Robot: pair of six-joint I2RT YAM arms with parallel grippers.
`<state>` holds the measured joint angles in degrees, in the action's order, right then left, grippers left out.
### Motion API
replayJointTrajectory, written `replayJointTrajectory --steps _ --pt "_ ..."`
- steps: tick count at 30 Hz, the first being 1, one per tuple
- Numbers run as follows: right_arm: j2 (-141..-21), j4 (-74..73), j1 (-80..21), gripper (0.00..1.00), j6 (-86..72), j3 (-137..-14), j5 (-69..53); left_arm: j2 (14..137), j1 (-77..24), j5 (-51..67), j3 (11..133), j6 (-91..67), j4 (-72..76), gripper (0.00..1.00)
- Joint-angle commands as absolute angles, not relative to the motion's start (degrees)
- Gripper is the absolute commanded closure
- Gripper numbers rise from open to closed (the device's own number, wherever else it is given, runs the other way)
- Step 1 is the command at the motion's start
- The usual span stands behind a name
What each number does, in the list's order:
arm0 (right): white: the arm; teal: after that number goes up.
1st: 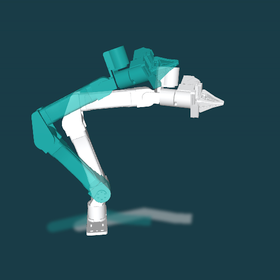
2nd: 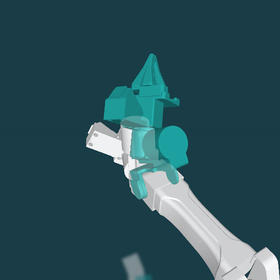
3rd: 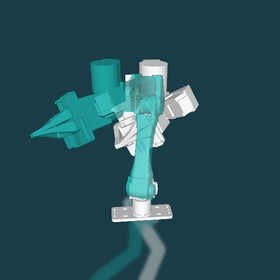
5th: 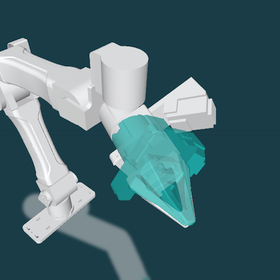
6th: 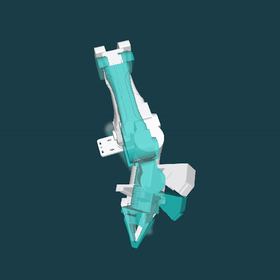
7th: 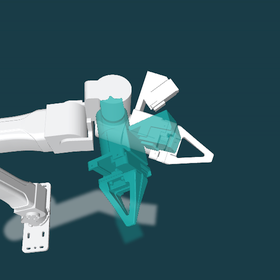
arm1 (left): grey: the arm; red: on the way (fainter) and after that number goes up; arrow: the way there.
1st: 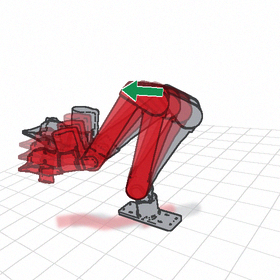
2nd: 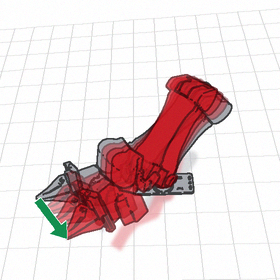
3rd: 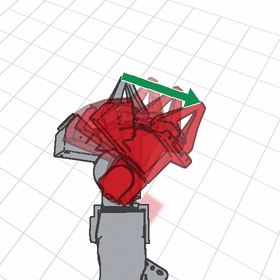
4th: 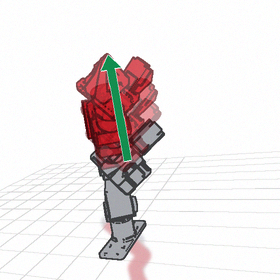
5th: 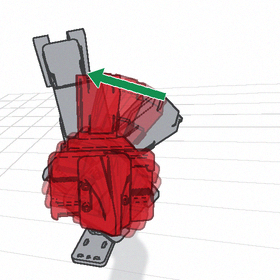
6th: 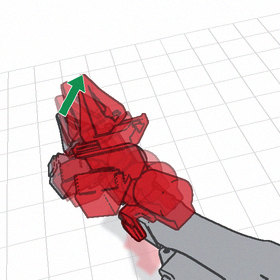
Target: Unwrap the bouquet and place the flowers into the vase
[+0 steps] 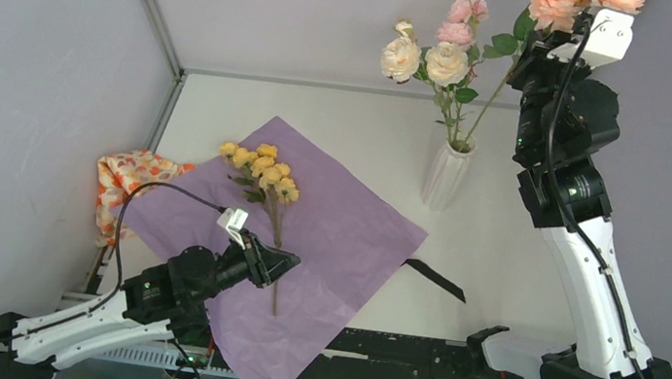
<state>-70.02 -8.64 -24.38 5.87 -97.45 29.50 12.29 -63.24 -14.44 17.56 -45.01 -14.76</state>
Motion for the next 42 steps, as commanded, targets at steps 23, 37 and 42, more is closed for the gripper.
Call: replayJointTrajectory --steps 23,37,42 --pt "-72.18 -8.04 -19.23 0.86 -4.92 -80.82 23.46 14.93 -63.63 -15.09 15.80 -45.43 -10.82 0.75" --pt "-69.91 -10.38 -19.13 0.21 -6.47 -79.72 22.93 14.98 -63.63 -16.46 14.84 -46.90 -10.82 0.71" --pt "-65.99 -12.65 -19.10 0.15 -7.50 -79.72 23.28 15.26 -63.63 -18.52 15.20 -47.87 -12.72 0.69"
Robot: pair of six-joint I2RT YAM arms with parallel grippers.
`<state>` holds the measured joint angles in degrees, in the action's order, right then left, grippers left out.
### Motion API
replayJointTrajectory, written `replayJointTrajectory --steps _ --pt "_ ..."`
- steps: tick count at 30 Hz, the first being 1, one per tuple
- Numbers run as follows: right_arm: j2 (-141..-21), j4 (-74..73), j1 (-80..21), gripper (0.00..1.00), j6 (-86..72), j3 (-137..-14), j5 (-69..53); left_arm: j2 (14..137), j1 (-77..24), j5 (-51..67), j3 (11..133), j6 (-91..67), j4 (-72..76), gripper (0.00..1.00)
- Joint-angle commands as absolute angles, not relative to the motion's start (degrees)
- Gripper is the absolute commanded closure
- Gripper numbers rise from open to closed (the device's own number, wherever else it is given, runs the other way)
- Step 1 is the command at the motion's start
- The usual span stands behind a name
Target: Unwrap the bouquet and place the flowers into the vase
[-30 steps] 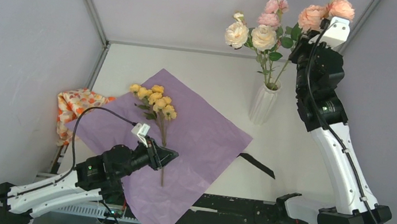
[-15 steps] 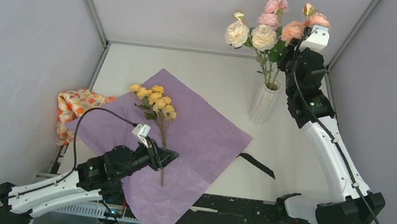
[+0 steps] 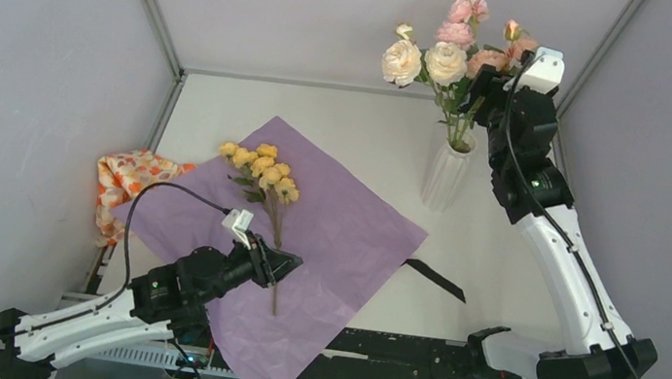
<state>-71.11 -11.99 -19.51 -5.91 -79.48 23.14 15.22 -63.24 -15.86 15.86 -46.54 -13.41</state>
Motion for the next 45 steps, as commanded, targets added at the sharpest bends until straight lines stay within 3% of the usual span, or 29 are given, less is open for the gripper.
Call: replayJointTrajectory --steps 1,17,45 --pt "-65.01 -13.34 -19.10 0.14 -7.98 -79.72 23.04 15.27 -63.63 -19.34 15.41 -48.16 -13.59 0.69" --pt "-42.77 -19.67 -22.86 0.14 -15.06 -75.09 16.45 23.30 -63.55 -39.22 25.56 -66.47 -45.87 0.63" --pt "-34.46 -23.04 -28.20 0.18 -21.91 -69.32 9.66 61.40 -60.91 -21.70 23.50 -63.24 -23.28 0.66"
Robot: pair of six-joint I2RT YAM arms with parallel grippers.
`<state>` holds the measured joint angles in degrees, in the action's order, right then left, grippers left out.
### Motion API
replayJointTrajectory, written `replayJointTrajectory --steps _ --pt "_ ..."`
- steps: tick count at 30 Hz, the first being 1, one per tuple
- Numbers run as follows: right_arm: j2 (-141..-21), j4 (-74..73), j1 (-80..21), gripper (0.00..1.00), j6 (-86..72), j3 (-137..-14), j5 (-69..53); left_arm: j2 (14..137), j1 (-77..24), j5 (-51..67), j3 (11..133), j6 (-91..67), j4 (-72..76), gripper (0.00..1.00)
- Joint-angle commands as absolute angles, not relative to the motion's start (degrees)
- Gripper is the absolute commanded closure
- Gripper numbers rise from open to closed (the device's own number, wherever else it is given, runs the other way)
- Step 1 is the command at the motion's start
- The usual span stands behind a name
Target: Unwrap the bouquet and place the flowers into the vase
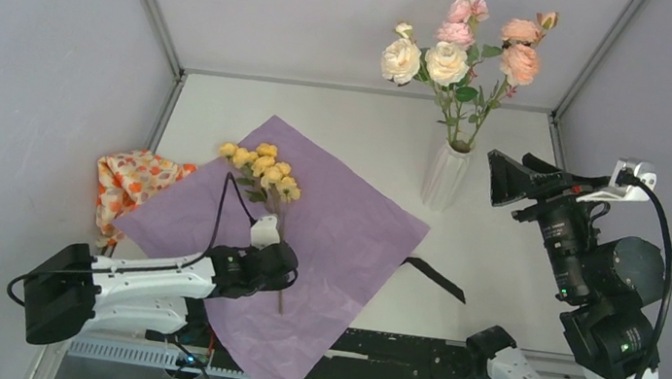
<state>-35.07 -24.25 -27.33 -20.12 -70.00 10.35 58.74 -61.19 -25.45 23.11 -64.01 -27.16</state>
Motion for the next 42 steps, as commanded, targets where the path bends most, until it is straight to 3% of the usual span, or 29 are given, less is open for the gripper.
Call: replayJointTrajectory --steps 1,4,16,22,30,36,42 --pt "-34.40 -22.95 -28.33 0.18 -22.00 -69.20 9.82 62.05 -60.91 -21.09 23.33 -63.22 -22.41 0.66" --pt "-34.63 -22.32 -28.87 0.18 -22.75 -68.48 9.29 64.23 -60.91 -19.76 23.20 -63.04 -20.22 0.69" --pt "-36.74 -21.28 -40.79 0.19 -23.32 -64.68 10.84 68.77 -60.91 -17.89 23.37 -61.66 -16.28 0.99" --pt "-39.85 -19.50 -52.08 0.19 -22.82 -61.39 16.28 61.91 -60.96 -19.74 23.47 -62.35 -21.23 1.00" --pt "-47.89 -14.70 -62.88 0.18 -26.77 -55.56 22.12 43.91 -61.15 -22.66 23.52 -64.10 -32.36 1.00" --pt "-56.41 -9.36 -64.51 0.15 -35.89 -50.49 16.24 32.26 -61.13 -23.38 23.30 -65.02 -37.25 1.00" --pt "-69.02 -0.67 -64.65 0.14 -42.21 -49.37 5.55 29.36 -61.17 -22.70 22.85 -65.59 -37.31 1.00"
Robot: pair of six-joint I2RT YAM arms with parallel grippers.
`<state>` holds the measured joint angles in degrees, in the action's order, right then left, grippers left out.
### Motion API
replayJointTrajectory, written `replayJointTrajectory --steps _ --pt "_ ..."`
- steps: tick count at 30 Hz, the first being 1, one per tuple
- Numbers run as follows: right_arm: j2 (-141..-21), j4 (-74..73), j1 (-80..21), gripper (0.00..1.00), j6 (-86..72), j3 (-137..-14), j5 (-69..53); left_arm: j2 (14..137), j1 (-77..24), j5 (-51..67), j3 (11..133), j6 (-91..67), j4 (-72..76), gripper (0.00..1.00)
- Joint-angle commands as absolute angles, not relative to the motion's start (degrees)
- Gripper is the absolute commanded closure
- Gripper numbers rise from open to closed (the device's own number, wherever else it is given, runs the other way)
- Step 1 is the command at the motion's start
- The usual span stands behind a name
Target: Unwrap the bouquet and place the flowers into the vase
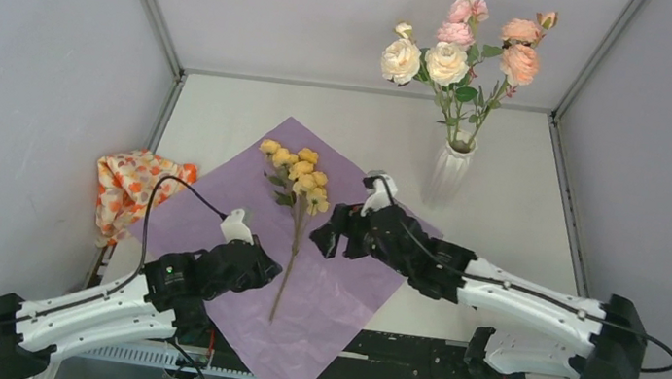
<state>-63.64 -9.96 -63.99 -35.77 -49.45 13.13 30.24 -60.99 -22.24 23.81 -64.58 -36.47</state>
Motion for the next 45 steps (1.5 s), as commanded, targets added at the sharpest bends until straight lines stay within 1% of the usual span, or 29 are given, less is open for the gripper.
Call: replayJointTrajectory --steps 1,5,9,13,17,20,33,36,39,45 --pt "-70.99 1.72 -64.59 0.14 -43.09 -49.36 4.36 29.23 -61.17 -22.56 22.74 -65.59 -37.20 1.00" --pt "-77.75 6.35 -64.55 0.15 -45.73 -49.39 0.79 28.92 -61.26 -22.51 22.12 -65.65 -36.95 1.00" --pt "-84.15 8.02 -63.66 0.17 -48.20 -49.39 -2.10 28.59 -61.26 -22.58 21.63 -65.69 -37.25 1.00" --pt "-90.81 10.46 -63.46 0.22 -49.14 -49.77 -3.34 29.23 -61.28 -25.50 22.32 -66.84 -41.19 0.97" --pt "-97.39 5.34 -62.75 0.27 -48.79 -54.58 -0.38 29.53 -61.26 -26.91 22.19 -67.34 -43.70 0.93" --pt "-100.84 2.04 -62.15 0.29 -47.66 -57.95 4.75 28.95 -61.27 -26.45 21.07 -67.58 -42.92 0.91" --pt "-111.03 -5.88 -59.44 0.40 -44.91 -69.78 7.02 27.02 -61.25 -26.37 18.33 -67.93 -42.02 0.82" --pt "-113.30 -9.55 -59.69 0.47 -44.77 -72.97 9.48 26.92 -61.26 -26.44 18.05 -67.85 -42.02 0.80" --pt "-115.52 -12.13 -60.16 0.56 -44.14 -75.46 11.11 26.90 -61.26 -26.67 17.60 -67.85 -41.85 0.77" --pt "-117.82 -12.60 -60.25 0.77 -43.97 -77.34 10.43 27.15 -61.26 -26.93 16.85 -67.74 -40.66 0.73"
